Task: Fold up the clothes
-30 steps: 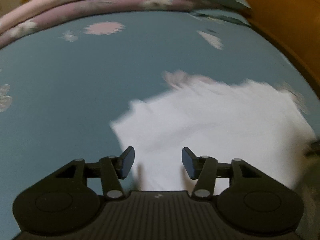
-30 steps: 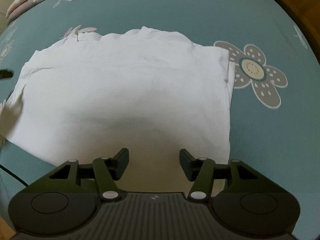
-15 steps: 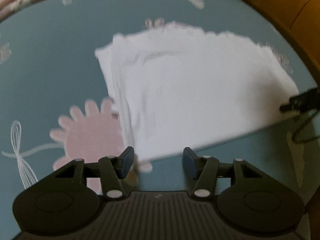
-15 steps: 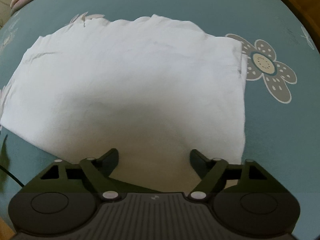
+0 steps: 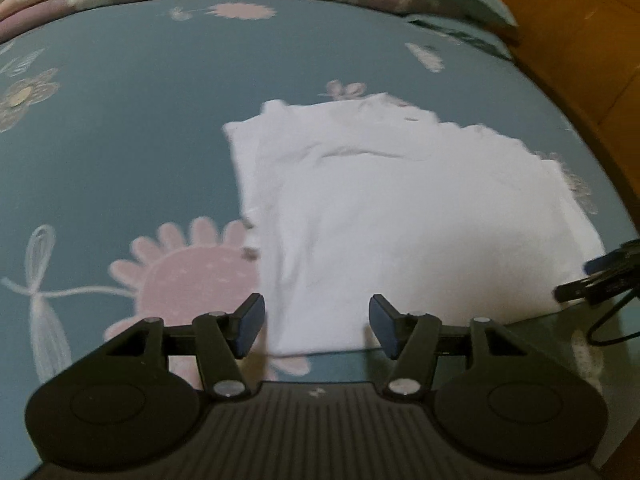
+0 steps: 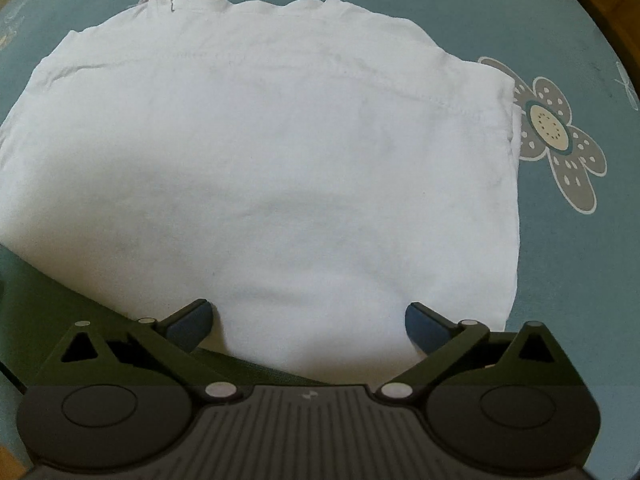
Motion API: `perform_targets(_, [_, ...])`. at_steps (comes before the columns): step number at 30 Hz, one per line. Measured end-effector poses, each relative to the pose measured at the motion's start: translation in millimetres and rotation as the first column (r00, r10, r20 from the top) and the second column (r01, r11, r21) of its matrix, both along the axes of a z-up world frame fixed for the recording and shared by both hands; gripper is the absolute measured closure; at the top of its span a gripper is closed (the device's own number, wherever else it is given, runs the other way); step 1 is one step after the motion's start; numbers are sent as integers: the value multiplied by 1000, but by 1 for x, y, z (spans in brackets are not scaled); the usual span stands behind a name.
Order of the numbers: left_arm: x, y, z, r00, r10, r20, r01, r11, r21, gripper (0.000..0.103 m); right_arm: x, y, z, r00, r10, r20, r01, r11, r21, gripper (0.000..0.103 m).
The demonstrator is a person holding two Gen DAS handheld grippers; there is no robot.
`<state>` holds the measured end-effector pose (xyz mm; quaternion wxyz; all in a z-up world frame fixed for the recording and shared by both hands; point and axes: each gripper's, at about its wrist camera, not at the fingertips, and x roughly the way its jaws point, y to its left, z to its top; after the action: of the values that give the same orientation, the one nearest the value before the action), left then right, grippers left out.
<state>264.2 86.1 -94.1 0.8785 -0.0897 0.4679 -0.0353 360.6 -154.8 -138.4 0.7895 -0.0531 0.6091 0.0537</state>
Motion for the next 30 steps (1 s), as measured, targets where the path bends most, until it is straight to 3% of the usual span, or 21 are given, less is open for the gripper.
perform_targets(6, [4,1,-20,998,-38,-47,36,998,-52,43,-2,5,0,1000,-10,17,11,1000,-30,0])
perform_targets(12, [4,12,4,996,-84,20,85,995,-59,41,11,10,12,996,-66,-62,62,996,-65,0])
perform_targets(18, [47,7,12,979,-184,84,186,982,-25,36,25,27,53,994,-77,72,78,997,-17,0])
perform_targets(22, [69,1,-3,971,-235,49,235,972,7,35,59,39,60,990,-28,139,26,1000,9,0])
perform_targets(25, [72,6,-21,975,-223,-22,223,975,4,35,76,51,56,984,-3,180,1,1000,10,0])
perform_targets(30, [66,13,-19,977,-211,-13,211,977,-17,35,78,47,22,989,-41,143,37,999,33,0])
